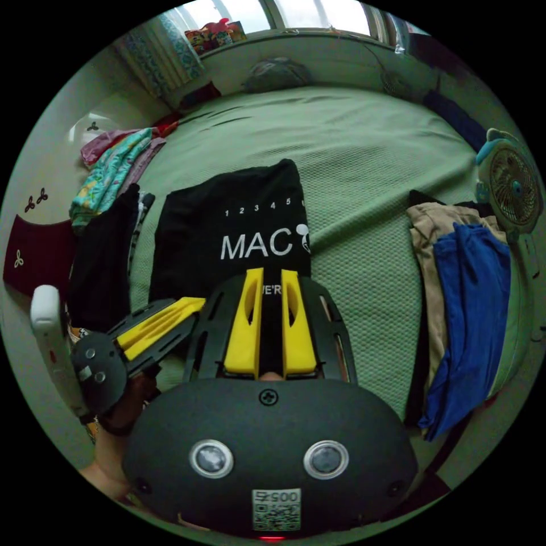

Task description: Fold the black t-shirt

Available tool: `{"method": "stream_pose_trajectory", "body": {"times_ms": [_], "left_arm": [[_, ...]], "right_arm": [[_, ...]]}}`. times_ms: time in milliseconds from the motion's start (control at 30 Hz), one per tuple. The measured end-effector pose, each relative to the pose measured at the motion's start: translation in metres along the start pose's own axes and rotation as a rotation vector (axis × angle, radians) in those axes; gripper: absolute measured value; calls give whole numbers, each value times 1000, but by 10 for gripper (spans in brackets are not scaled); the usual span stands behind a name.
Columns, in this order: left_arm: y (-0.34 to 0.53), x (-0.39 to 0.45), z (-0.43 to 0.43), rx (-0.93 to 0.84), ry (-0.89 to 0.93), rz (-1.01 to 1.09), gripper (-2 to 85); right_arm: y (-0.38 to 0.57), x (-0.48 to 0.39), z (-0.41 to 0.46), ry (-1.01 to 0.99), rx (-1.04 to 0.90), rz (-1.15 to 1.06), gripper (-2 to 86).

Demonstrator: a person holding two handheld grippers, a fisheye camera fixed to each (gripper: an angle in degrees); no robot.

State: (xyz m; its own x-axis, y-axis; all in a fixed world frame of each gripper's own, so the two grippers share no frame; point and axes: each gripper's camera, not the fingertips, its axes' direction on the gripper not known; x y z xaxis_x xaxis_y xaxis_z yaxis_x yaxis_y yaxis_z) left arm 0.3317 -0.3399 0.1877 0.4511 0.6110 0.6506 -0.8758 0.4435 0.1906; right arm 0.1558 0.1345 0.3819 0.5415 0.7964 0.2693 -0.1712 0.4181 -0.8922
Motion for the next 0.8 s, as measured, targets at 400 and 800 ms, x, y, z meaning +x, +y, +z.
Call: {"method": "stream_pose_trajectory", "body": {"times_ms": [400,800], "left_arm": [[18,-26,-13,23,26,-33,-7],[45,-81,-27,30,14,-105,-7]], "right_arm": [[-15,-7,42,33,-78,20,38],[-21,-38,54,68,-95,33,31]]}}
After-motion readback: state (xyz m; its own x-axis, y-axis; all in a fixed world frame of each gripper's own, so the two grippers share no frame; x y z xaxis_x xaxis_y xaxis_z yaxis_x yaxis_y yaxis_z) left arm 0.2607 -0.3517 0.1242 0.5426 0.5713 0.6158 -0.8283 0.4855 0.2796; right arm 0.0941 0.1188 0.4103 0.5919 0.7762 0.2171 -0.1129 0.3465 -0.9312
